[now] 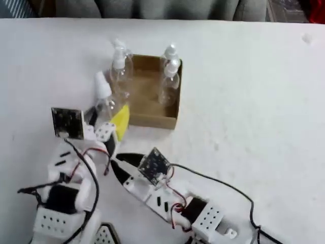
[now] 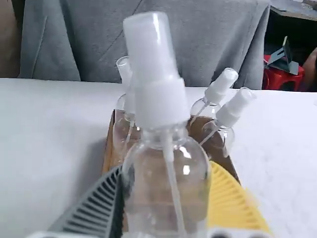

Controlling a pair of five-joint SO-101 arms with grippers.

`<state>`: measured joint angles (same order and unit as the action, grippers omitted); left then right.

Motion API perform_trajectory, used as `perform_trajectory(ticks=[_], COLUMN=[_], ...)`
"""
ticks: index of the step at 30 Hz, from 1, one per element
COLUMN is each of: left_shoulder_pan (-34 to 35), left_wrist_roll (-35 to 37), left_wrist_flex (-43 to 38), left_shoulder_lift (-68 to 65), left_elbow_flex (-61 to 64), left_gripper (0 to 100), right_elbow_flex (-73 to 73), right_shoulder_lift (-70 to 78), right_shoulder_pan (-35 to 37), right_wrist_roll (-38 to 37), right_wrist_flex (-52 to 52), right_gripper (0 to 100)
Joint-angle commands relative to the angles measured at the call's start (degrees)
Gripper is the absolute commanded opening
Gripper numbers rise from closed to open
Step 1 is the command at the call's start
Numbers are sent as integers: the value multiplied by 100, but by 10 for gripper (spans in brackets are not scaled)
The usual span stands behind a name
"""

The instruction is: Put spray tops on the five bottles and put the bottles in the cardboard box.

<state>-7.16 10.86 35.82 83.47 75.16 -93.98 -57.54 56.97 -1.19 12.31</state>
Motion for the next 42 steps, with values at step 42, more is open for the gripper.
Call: perform_trajectory(ticks=[42], left_shoulder_pan=[-532], left_wrist_roll=[44], left_wrist_flex=[1222], left_shoulder_lift=[769], left_elbow_flex=[-176], left_gripper=[20], right_elbow_flex=[633], right_shoulder_lift=[242], right_shoulder_pan=[-778], right_wrist_roll=[97], right_wrist_flex=[-40], right_gripper=[15])
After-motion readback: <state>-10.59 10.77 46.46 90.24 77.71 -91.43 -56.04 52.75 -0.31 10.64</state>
